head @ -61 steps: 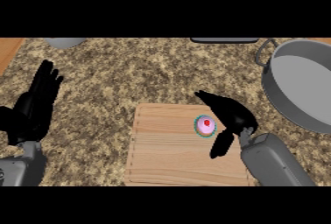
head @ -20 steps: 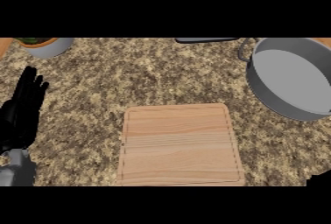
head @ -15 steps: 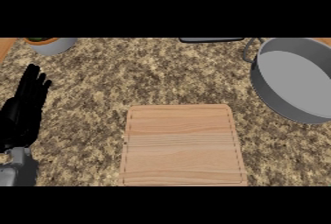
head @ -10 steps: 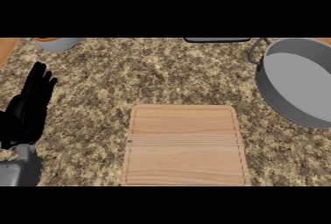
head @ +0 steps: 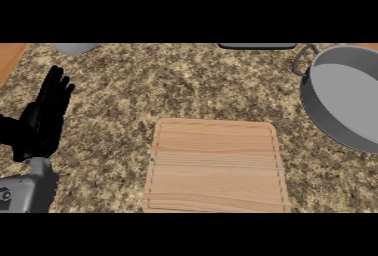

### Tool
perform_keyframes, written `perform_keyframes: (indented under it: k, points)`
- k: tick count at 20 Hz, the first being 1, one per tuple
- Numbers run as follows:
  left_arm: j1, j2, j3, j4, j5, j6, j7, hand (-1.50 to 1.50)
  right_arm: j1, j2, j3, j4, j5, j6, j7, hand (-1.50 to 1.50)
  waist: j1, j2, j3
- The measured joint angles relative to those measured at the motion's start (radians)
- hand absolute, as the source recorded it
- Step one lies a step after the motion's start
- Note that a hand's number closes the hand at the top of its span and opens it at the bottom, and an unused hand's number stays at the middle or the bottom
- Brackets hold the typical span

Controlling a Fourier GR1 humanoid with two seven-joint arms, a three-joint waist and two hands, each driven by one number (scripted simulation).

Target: Pick the cupcake from the cutting board and place it in the pot

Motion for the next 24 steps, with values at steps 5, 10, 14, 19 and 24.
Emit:
perform_keyframes:
  k: [5,10,14,19,24]
  points:
    - [-0.006,0.007,0.008,-0.002,0.008,-0.018,0.006,0.00,-0.206,0.022,0.091,0.203,0.033,0.009,0.021,1.50,0.015,0.003,0.001]
    - [-0.037,-0.003,-0.002,0.013,0.002,-0.013,0.009,0.00,-0.302,0.043,0.141,0.296,0.276,-0.210,-0.055,1.50,0.029,0.009,0.002]
    - [-0.038,-0.005,-0.006,0.009,0.000,-0.017,0.012,0.00,-0.415,0.068,0.198,0.459,0.434,-0.347,-0.120,1.50,0.039,0.010,0.002]
    - [-0.034,-0.014,-0.011,0.010,-0.009,-0.013,0.005,0.00,-0.588,0.130,0.273,0.722,0.576,-0.446,-0.216,1.50,0.039,0.011,0.002]
    - [-0.036,-0.008,-0.006,-0.006,-0.003,-0.019,0.022,0.00,-0.713,0.176,0.312,0.958,0.633,-0.412,-0.230,-1.50,0.044,0.012,0.003]
